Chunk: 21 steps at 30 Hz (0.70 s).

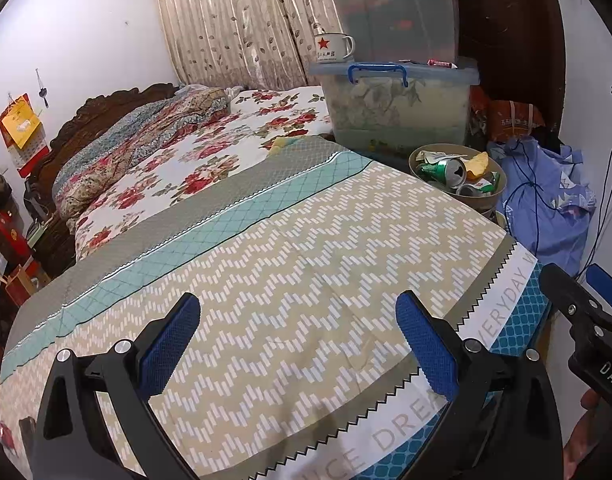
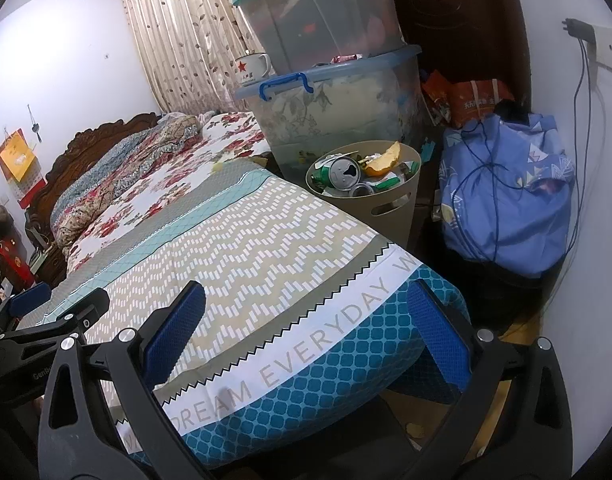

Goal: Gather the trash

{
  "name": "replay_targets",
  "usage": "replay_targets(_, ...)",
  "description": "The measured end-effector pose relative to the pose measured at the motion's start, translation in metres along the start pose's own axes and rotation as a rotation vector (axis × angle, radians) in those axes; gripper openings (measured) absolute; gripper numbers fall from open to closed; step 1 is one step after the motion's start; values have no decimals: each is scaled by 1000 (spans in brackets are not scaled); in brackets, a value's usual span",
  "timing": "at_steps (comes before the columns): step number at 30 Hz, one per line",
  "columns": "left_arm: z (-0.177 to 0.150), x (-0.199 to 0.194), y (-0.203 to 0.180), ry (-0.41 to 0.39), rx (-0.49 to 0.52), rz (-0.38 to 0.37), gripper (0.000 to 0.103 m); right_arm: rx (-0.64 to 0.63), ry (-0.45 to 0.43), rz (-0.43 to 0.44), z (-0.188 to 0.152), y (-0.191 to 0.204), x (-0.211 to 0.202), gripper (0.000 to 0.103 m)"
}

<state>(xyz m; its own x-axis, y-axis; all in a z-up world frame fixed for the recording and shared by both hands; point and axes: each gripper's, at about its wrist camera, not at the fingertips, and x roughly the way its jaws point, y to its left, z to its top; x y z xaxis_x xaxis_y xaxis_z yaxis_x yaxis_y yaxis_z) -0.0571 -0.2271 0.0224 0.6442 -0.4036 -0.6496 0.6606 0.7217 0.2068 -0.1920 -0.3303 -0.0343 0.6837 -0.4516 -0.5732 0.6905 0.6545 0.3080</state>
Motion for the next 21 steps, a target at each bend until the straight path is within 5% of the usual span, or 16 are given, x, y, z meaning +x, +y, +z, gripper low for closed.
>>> replay_targets(21,-7,5,0,24,6,12,94,0,8,8,-4,5,3,100)
